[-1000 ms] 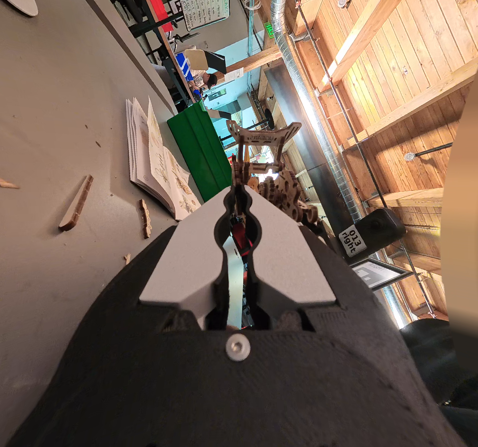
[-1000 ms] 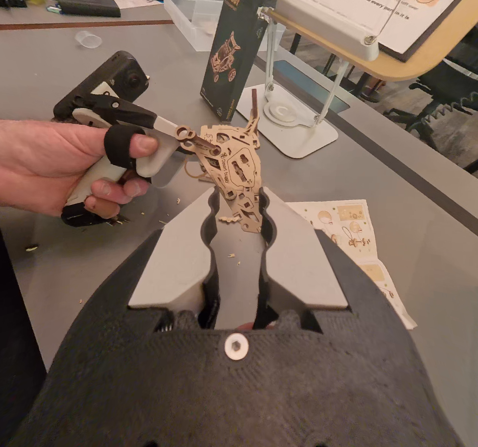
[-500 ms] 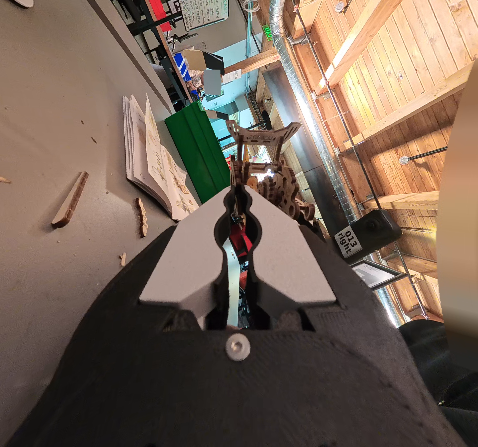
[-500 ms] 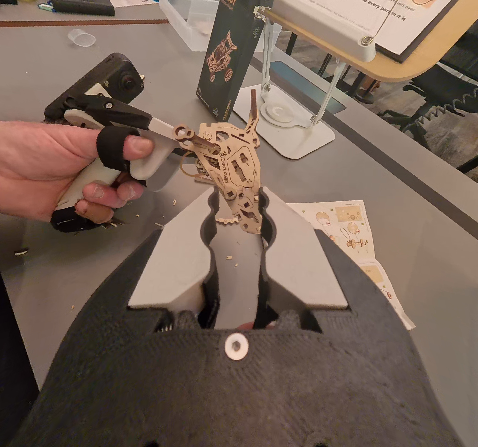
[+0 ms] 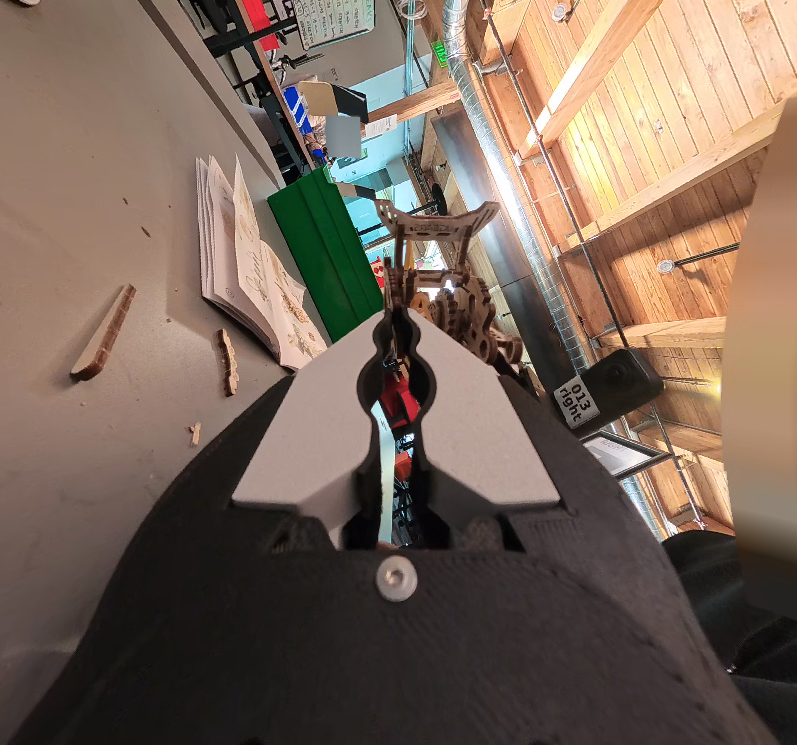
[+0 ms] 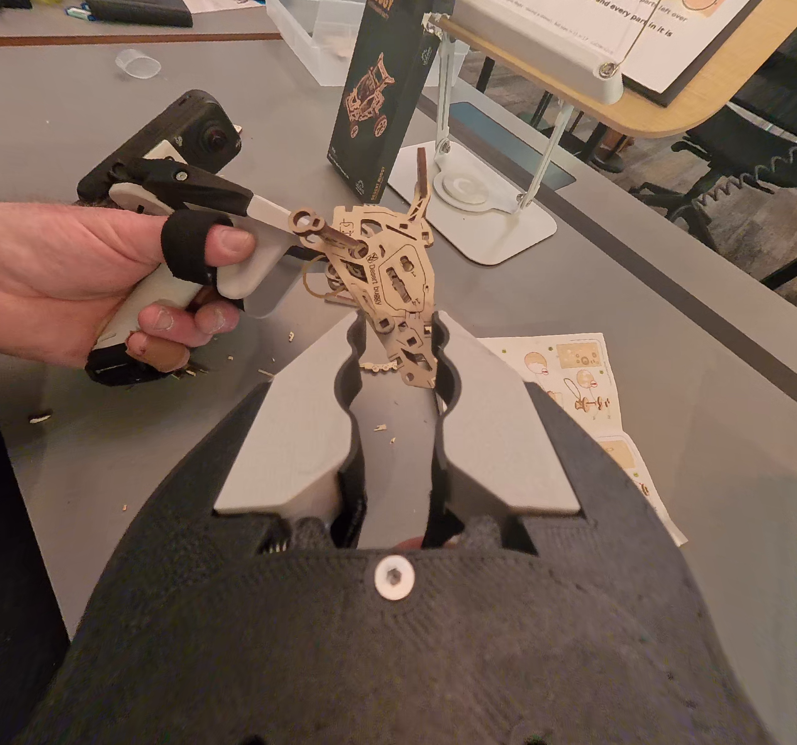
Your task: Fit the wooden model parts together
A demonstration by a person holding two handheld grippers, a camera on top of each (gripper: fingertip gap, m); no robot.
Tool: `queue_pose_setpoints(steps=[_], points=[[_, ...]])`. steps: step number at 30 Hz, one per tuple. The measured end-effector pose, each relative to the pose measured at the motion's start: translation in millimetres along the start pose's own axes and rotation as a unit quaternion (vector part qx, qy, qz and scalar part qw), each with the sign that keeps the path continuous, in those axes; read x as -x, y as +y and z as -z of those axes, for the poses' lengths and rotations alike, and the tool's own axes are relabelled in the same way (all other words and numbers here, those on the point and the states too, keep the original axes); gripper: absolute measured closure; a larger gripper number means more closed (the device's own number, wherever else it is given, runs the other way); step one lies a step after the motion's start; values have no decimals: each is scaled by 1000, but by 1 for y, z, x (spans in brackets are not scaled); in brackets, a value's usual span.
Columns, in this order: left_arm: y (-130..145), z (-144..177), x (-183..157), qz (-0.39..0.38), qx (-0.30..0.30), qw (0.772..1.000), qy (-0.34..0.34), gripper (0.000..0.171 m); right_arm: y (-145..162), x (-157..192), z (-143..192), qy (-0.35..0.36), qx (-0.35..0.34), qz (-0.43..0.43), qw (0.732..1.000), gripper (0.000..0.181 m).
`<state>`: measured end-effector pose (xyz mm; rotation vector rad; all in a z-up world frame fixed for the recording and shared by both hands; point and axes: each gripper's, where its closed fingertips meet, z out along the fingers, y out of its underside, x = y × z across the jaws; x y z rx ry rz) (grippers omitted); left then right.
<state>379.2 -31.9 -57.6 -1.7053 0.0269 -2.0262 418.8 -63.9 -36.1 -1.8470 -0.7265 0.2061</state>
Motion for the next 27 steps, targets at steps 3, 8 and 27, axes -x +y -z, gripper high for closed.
queue_pose_setpoints(steps=[3,8,27], points=[[0,0,-1,0,1,1000,1,171,0,0,0,0,3,1,1000,154],[0,0,-2,1,0,1000,3,171,-2,1,1,-4,0,2,1000,154],[0,0,-3,4,-2,1000,7,171,-3,1,2,1,2,13,1000,154]])
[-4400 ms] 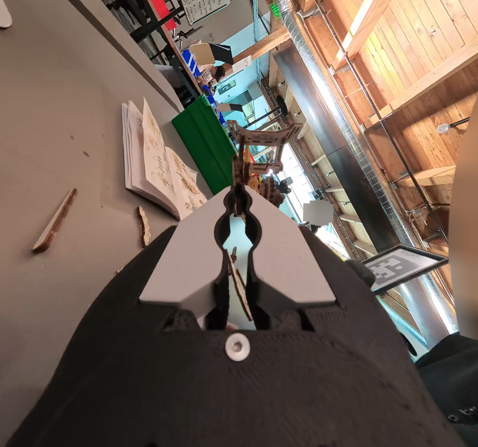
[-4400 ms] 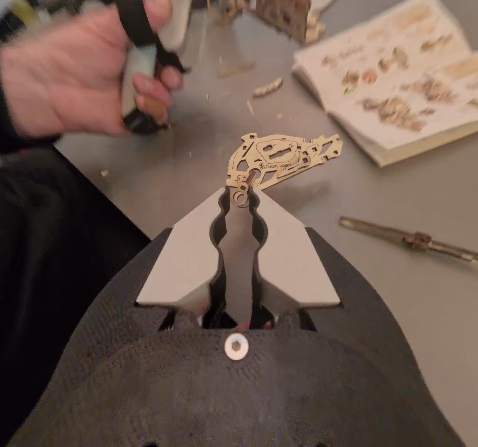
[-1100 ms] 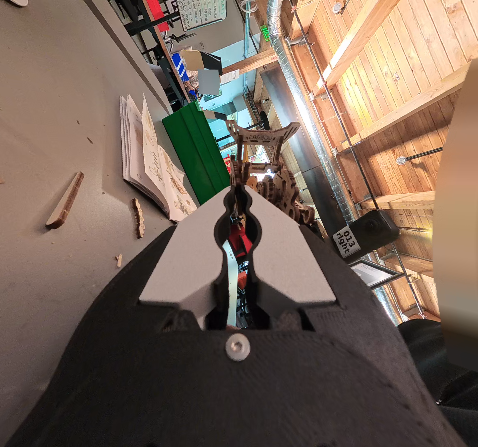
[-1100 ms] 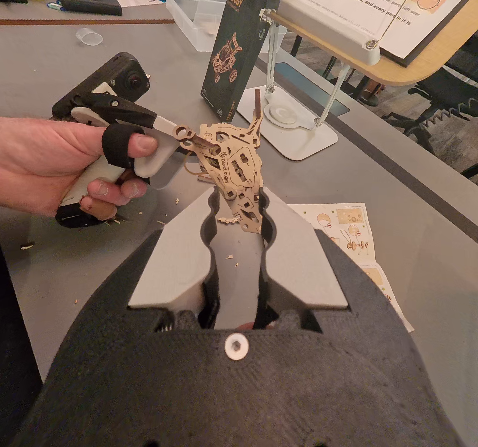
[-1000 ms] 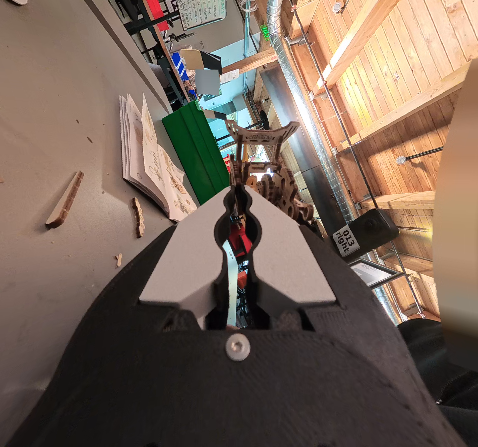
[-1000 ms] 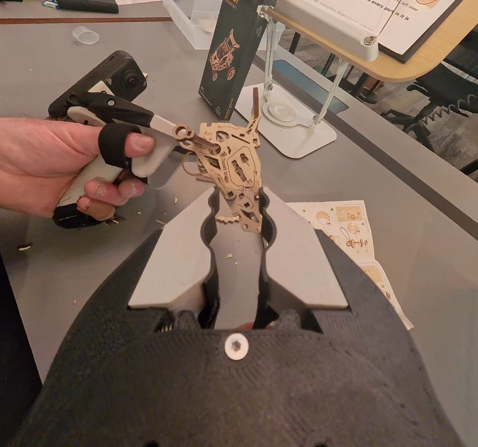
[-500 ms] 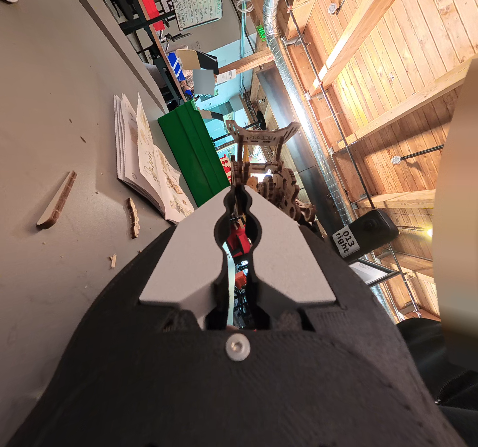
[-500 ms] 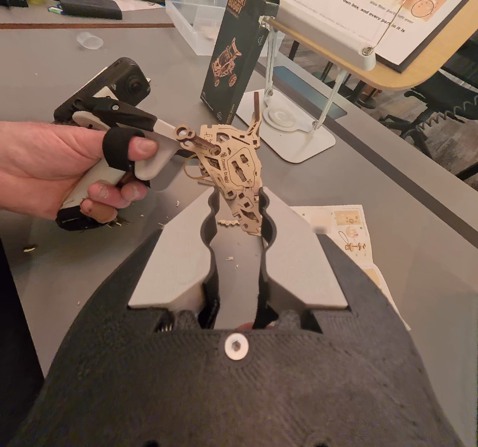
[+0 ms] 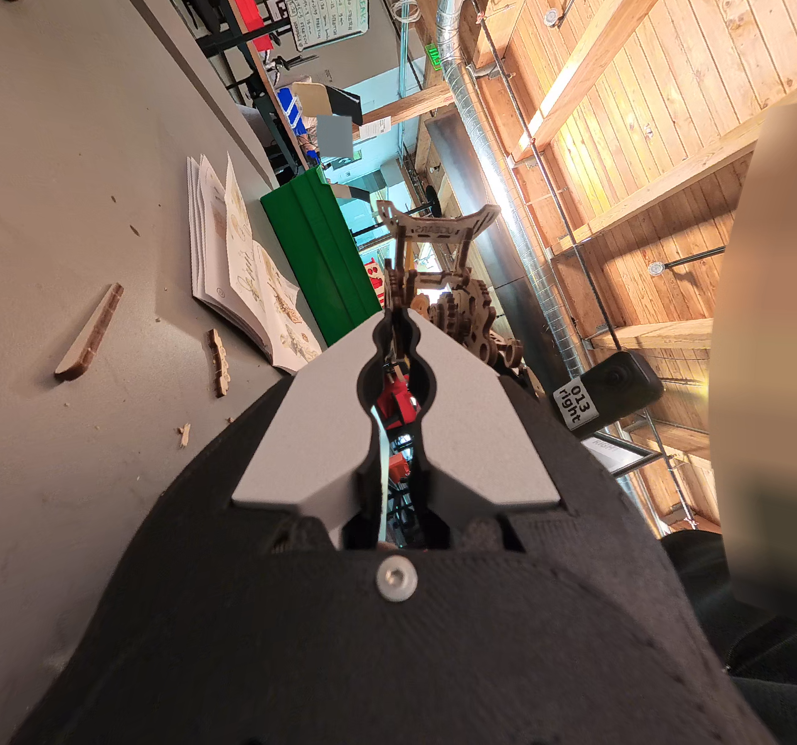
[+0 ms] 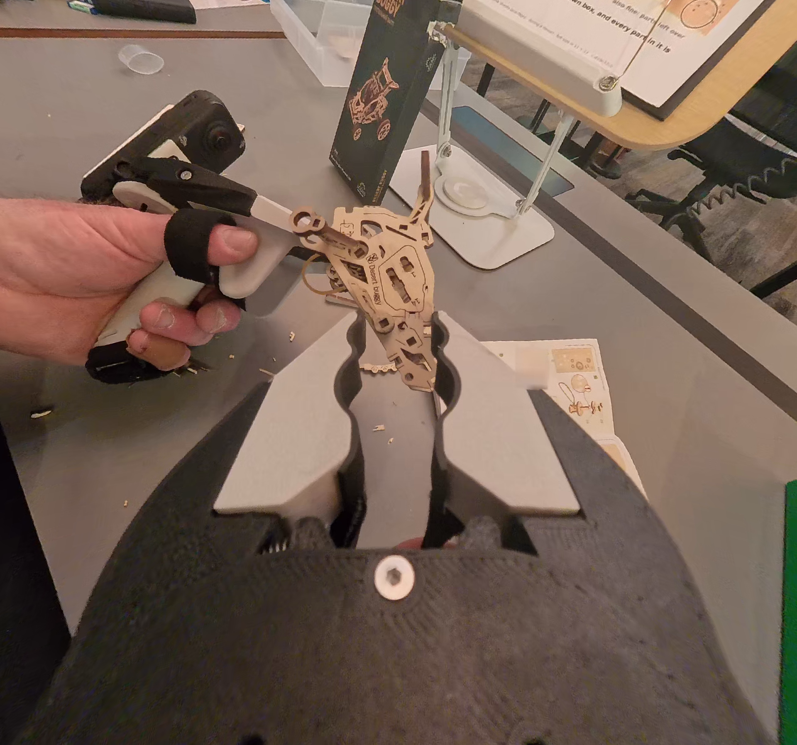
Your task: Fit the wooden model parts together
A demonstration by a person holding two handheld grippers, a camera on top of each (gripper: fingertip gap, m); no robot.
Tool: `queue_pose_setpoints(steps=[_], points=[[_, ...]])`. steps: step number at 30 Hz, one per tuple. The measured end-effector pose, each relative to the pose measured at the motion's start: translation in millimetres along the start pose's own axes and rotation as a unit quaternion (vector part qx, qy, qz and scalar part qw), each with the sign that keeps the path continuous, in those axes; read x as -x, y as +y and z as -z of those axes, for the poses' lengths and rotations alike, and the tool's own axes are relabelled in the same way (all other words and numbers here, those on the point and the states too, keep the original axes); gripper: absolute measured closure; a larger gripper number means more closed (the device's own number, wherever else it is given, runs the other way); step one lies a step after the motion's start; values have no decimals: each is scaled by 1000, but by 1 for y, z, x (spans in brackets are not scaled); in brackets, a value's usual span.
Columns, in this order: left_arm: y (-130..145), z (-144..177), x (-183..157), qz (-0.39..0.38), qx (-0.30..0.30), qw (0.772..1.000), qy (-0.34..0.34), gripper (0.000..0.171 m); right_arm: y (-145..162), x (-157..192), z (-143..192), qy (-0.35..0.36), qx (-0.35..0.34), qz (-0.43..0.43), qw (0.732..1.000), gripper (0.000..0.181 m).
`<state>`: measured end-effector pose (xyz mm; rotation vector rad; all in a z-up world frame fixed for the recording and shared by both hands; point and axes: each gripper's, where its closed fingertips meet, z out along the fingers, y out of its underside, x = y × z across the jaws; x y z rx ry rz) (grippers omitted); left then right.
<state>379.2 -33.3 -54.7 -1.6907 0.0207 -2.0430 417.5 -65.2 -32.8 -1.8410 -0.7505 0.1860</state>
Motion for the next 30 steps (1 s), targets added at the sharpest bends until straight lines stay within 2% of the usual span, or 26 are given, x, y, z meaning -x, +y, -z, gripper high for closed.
queue_pose_setpoints(steps=[13,22,30], points=[[-2,1,-1,-10,-5,1000,-2,171,3,-1,-3,6,17,-7,1000,154],[0,1,-2,-7,-2,1000,3,171,6,0,-6,15,40,20,999,153],[0,1,-4,-3,-2,1000,7,171,-2,4,2,9,31,49,998,137]])
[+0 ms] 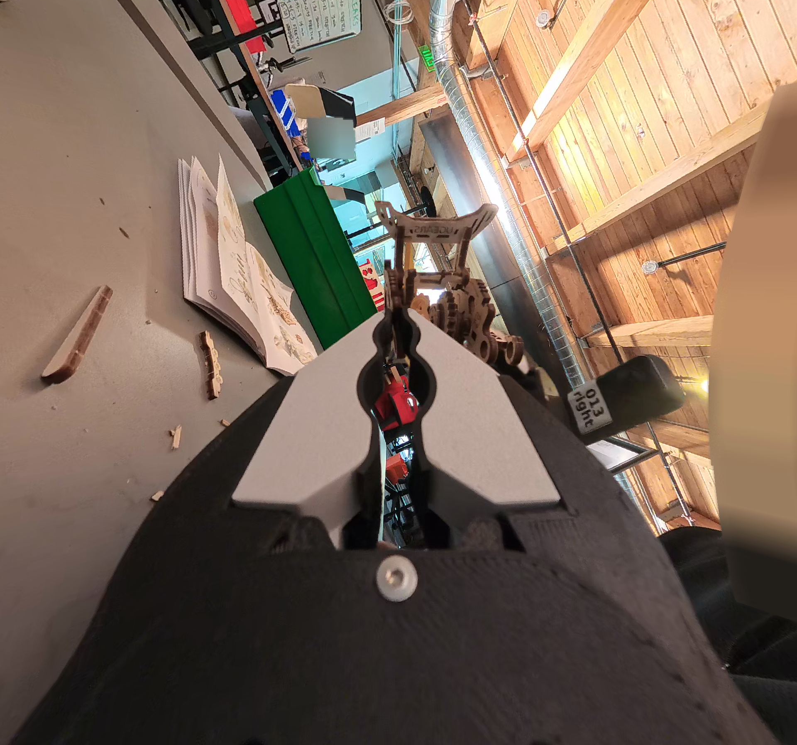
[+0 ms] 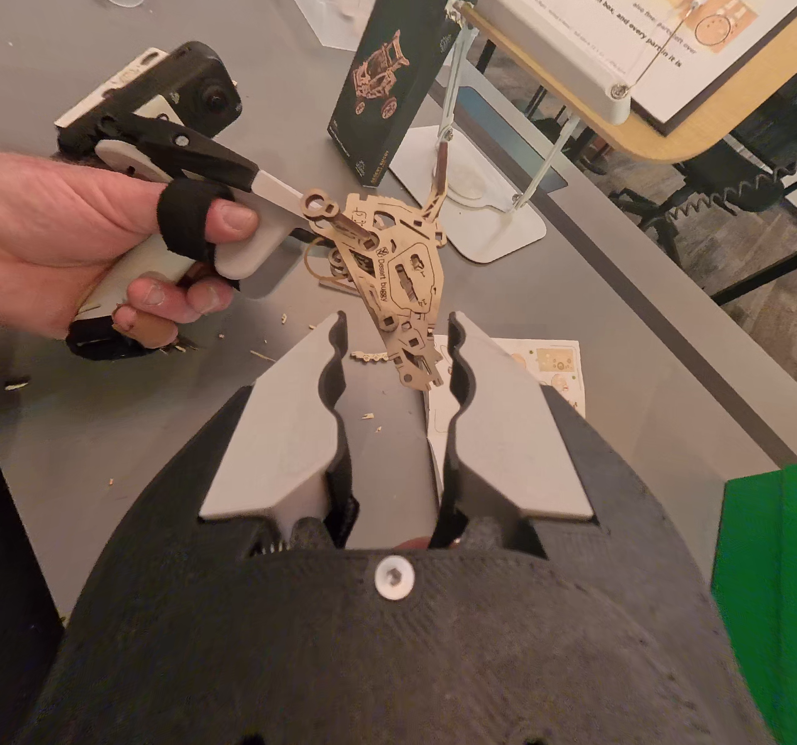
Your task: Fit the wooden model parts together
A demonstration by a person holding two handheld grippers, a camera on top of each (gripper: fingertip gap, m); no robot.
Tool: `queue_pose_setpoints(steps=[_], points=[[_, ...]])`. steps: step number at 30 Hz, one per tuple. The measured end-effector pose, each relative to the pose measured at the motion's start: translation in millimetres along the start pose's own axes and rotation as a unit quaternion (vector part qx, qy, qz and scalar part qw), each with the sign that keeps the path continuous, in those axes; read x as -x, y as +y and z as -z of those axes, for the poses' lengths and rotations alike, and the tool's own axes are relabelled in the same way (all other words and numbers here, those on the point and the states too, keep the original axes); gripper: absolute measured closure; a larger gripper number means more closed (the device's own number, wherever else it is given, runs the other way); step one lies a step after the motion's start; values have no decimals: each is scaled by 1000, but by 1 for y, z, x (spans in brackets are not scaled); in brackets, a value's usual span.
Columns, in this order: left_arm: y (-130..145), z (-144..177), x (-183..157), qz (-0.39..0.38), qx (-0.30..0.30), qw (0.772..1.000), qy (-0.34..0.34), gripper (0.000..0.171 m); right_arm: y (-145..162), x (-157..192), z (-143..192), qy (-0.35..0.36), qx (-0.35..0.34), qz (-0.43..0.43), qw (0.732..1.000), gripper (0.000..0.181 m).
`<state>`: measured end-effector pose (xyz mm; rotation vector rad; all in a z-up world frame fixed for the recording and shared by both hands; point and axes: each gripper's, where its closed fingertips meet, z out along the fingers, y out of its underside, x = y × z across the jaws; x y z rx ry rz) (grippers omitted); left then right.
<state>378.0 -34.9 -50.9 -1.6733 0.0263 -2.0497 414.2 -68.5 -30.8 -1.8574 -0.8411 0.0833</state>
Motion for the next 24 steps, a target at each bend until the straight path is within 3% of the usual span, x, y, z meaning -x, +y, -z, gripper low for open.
queue_pose_setpoints(steps=[5,14,24], points=[[3,-1,-4,-12,8,1000,5,171,-24,-11,14,-39,-62,-72,995,135],[7,-5,-16,-45,24,999,19,170,-14,-10,-6,-86,-40,-133,987,138],[4,-5,-30,-64,30,996,62,171,-23,-10,6,-144,-78,-193,967,131]])
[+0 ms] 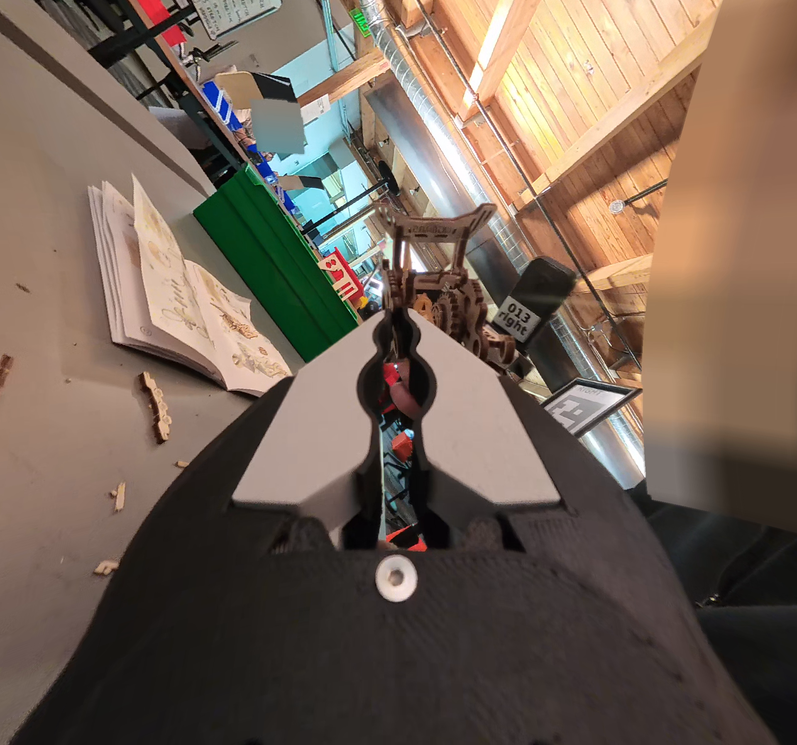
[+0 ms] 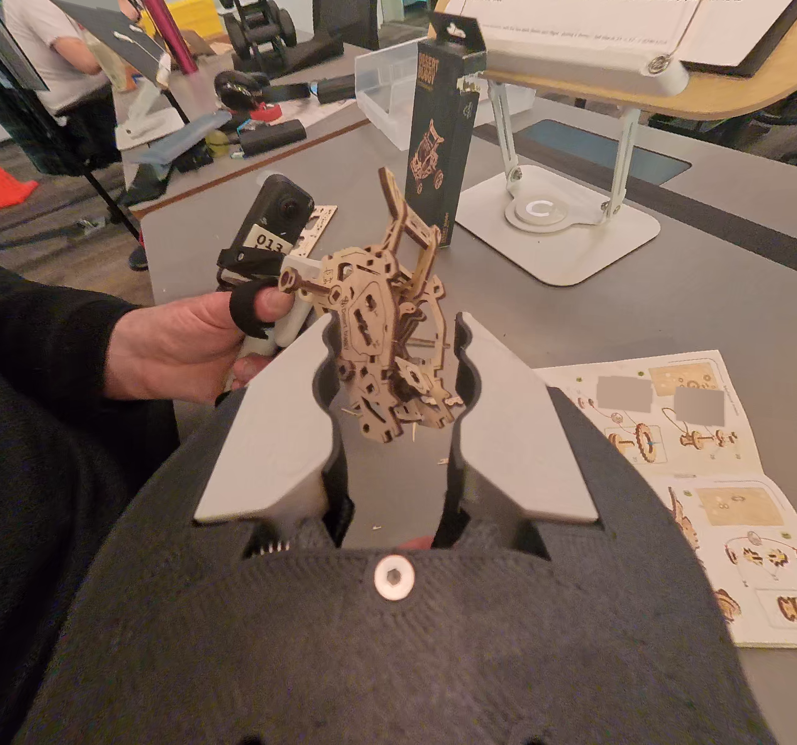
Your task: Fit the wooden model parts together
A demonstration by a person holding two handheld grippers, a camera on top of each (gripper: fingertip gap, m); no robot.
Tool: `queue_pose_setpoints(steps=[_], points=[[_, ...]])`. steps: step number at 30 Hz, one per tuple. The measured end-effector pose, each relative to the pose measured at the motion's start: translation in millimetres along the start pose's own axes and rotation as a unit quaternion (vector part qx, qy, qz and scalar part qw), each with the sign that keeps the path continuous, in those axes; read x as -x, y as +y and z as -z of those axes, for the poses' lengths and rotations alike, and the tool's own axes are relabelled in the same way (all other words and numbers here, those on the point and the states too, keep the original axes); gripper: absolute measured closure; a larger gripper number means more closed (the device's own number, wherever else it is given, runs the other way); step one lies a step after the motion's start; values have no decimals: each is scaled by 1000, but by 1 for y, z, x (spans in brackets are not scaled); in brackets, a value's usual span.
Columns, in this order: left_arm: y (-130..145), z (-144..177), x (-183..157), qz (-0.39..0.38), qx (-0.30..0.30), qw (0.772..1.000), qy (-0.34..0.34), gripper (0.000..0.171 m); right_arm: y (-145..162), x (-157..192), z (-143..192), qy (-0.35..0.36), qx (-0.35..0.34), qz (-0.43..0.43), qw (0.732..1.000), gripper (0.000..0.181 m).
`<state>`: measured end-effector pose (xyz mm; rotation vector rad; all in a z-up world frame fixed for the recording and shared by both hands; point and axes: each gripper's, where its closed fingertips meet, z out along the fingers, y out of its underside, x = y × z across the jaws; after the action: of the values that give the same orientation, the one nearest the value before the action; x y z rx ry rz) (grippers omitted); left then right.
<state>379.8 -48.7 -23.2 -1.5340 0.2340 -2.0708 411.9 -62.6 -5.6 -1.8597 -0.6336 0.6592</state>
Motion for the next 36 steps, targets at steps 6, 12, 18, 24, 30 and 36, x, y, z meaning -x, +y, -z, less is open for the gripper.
queue_pose_setpoints(steps=[6,12,18,24,30,36], points=[[6,-4,-9,-7,18,999,29,171,-4,0,7,-56,-18,-63,996,121],[10,-6,-12,-6,28,999,33,170,-3,-1,9,-71,-25,-82,994,123],[14,-8,-13,5,34,999,35,170,0,-2,12,-101,-37,-121,987,125],[20,-7,-9,27,50,998,21,170,5,-4,13,-116,-30,-140,983,132],[22,-5,-7,36,55,998,17,170,13,-1,11,-147,-17,-167,975,126],[29,-5,-2,49,70,996,3,170,14,0,14,-146,-22,-147,978,133]])
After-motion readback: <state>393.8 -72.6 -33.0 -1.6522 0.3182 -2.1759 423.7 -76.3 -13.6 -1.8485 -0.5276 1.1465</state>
